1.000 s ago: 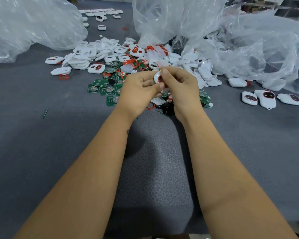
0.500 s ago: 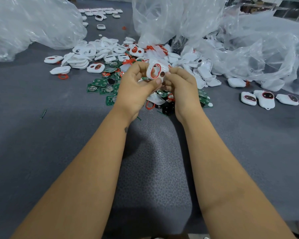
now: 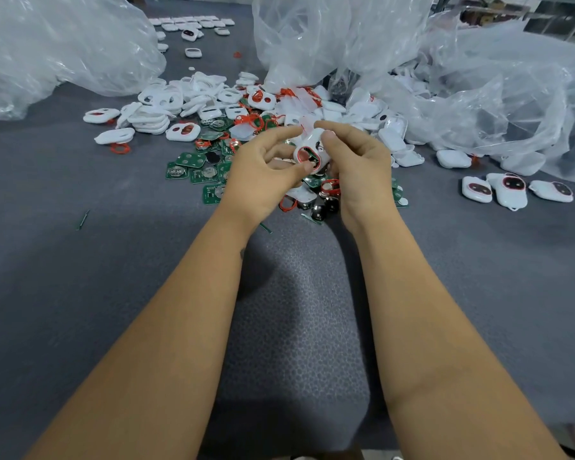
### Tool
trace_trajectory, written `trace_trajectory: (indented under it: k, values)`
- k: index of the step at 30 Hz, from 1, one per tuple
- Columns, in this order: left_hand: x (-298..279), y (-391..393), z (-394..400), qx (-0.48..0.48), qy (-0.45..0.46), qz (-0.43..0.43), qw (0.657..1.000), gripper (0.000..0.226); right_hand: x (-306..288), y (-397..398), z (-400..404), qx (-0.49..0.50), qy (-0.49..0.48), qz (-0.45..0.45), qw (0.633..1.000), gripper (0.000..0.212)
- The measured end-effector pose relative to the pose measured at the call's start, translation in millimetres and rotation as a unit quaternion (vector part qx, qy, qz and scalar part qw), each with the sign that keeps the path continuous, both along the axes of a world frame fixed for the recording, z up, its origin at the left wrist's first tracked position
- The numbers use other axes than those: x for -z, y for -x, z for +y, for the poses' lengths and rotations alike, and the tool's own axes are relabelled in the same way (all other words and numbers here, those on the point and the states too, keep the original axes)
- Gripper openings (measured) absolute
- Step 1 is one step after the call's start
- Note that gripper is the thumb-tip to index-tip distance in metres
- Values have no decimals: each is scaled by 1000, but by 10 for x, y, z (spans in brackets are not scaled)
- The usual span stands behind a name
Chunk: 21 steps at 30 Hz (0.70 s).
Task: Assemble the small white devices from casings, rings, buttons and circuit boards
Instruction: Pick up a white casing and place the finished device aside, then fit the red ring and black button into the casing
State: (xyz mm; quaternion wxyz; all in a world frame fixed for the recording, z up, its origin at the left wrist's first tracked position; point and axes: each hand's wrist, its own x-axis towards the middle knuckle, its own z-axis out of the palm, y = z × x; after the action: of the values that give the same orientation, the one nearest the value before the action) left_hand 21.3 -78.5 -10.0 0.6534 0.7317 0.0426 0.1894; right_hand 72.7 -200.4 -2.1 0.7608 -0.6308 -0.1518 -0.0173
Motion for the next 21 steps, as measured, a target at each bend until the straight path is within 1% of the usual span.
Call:
trace_trajectory:
  k: [2, 4, 6, 7, 10, 14, 16, 17, 19, 21]
  values:
    - [-12, 16, -6, 14, 4, -5, 1000, 37, -6, 4, 10, -16, -20, 6, 1000, 16]
    - [-21, 27, -6, 8, 33, -13, 999, 31, -25, 6, 15, -37, -66, 26, 997, 16]
    - [-24, 25, -2, -8, 63, -27, 998, 27, -40, -2, 6, -60, -107, 53, 991, 21]
    - [-26, 25, -3, -17, 70, -34, 997, 25, -43, -4, 0, -69, -113, 60, 989, 25]
    - [-29, 17, -3, -34, 75, -54, 995, 25, -40, 18, -1, -93, -88, 55, 990, 32]
    - [-26, 8, 11, -43, 71, -74, 994, 25, -52, 54, 16, -95, -49, 46, 993, 25]
    - [-10, 2, 14, -40, 79, -77, 993, 24, -43, 67, 27, -74, -19, 23, 997, 16]
    - [-2, -4, 17, -38, 86, -74, 993, 23, -35, 69, 31, -54, -7, 11, 998, 16]
    - [-7, -15, 16, -35, 100, -57, 993, 29, -25, 59, 36, -1, 17, -16, 1000, 16]
    - [-18, -22, 32, -13, 126, -38, 991, 35, -15, 53, 41, 37, 68, -51, 996, 12]
